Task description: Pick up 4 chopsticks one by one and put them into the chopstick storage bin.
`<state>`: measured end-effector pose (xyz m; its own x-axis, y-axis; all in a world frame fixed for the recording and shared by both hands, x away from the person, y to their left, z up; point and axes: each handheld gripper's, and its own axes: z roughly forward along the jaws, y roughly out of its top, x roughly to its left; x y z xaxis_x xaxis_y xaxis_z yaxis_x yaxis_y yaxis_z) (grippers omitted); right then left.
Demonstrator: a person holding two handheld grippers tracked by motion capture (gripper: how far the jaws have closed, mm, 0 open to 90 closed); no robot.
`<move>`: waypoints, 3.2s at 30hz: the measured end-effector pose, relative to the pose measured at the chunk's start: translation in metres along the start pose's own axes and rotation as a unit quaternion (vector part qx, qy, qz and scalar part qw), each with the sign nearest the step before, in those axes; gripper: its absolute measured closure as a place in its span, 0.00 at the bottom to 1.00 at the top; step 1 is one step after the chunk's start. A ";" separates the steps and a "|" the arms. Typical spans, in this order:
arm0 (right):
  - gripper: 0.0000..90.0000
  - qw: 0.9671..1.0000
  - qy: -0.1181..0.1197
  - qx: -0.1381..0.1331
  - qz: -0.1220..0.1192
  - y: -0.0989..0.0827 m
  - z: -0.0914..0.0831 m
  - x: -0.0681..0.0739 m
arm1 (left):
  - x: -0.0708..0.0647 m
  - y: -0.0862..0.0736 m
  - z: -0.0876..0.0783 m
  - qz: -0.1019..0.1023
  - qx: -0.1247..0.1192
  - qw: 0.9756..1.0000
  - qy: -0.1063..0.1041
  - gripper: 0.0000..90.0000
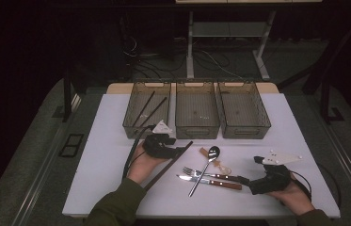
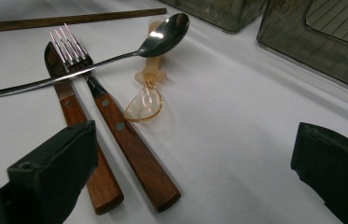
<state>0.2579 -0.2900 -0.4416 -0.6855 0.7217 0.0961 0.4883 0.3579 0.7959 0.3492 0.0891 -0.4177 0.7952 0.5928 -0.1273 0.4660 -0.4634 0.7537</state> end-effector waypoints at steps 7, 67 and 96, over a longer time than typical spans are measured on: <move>0.01 1.000 0.000 -0.001 0.000 0.000 0.000 0.000 | -0.001 -0.019 -0.019 -0.005 -0.011 1.000 0.001 0.45; 0.01 1.000 0.016 -0.020 -0.001 0.003 0.003 0.002 | -0.011 -0.062 -0.029 0.004 0.058 0.998 0.003 0.86; 0.01 1.000 0.018 -0.017 -0.002 0.003 0.003 0.003 | -0.013 -0.059 -0.027 -0.014 0.060 0.997 0.045 0.94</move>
<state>0.2589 -0.2855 -0.4405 -0.7072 0.6977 0.1142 0.4671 0.3398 0.8163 0.3010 0.1262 -0.4427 0.7452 0.6615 -0.0846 0.5356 -0.5181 0.6669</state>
